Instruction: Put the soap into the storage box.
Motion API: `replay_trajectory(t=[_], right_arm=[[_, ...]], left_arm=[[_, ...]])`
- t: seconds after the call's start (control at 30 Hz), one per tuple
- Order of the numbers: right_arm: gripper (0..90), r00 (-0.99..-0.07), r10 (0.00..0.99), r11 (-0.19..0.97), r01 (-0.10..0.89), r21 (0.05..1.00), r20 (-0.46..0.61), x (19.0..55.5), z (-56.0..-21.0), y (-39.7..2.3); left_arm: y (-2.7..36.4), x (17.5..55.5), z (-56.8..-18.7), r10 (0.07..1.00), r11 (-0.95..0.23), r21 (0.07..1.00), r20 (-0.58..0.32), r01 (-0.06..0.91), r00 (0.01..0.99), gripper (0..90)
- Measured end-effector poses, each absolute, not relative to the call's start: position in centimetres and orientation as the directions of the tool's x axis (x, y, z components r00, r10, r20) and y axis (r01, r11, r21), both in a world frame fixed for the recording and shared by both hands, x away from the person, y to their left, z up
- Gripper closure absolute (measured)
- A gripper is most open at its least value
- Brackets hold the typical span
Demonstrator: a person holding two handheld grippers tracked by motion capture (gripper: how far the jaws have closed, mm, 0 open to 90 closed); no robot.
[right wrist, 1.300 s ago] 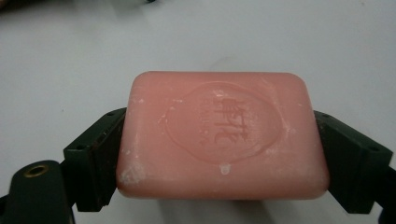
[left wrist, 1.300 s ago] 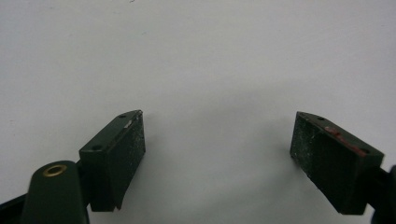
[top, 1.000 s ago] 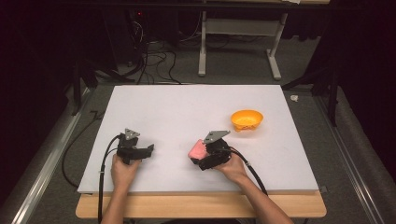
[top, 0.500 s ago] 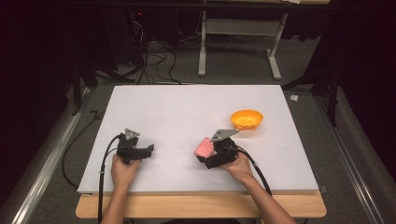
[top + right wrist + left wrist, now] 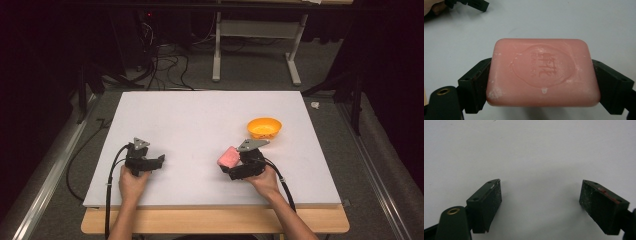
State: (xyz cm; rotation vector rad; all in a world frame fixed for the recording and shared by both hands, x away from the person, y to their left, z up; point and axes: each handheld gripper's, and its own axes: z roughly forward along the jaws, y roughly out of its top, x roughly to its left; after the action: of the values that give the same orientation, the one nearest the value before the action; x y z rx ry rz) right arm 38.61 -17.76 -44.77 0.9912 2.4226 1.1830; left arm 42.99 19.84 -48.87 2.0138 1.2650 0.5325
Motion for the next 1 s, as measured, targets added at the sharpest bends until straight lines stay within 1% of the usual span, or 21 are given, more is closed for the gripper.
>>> replay_trajectory(t=[0.43,0.8,1.0], right_arm=[[13.6,-0.692,0.720,0.409,0.491,0.770,0.059,37.6,-44.6,-19.6],[13.6,-0.654,0.751,0.351,0.511,0.785,0.090,36.9,-44.4,-21.5],[13.6,-0.634,0.768,0.332,0.513,0.792,0.089,36.8,-44.1,-22.5]], left_arm=[[19.8,43.0,-48.9,0.897,-0.287,0.735,-0.018,0.614,0.441,18.5],[19.8,43.0,-48.9,0.897,-0.287,0.735,-0.018,0.614,0.441,18.5],[19.8,43.0,-48.9,0.897,-0.287,0.735,-0.018,0.614,0.441,18.5]])
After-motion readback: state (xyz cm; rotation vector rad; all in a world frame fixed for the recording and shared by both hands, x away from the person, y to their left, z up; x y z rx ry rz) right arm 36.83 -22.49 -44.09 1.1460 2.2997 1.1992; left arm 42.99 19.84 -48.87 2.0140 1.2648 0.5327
